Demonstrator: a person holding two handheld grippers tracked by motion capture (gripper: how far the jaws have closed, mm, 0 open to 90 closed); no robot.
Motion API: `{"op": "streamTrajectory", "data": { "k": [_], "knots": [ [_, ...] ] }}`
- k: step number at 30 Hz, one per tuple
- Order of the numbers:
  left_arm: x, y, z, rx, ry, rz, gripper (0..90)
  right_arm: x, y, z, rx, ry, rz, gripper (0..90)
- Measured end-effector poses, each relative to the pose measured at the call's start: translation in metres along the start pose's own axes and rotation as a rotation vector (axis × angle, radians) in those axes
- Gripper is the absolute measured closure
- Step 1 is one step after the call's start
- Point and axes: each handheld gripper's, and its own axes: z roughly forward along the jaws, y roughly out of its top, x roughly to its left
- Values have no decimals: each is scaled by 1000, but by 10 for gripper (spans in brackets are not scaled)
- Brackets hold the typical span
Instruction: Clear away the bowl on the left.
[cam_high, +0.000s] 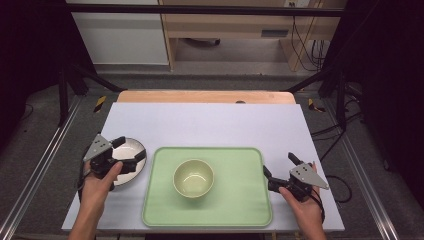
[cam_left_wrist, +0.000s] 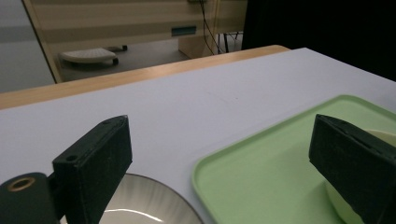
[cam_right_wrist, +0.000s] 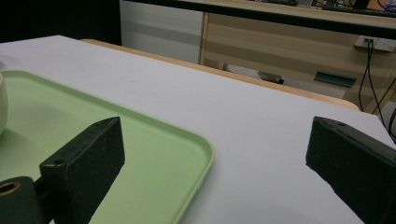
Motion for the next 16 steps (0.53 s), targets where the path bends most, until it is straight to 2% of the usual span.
{"op": "streamTrajectory", "data": {
  "k": [5,9,10,16],
  "knots": [
    [15,-7,-15,-69,6,14,60,-1,0,-1,0,-3,2,47],
    [22,-9,-20,-70,8,3,59,-2,0,-1,-2,-4,1,48],
    [25,-10,-22,-74,-7,1,59,-2,0,-1,-2,-3,1,48],
    [29,-9,-26,-80,-16,3,59,-1,1,-1,-2,-3,1,48]
  ]
}}
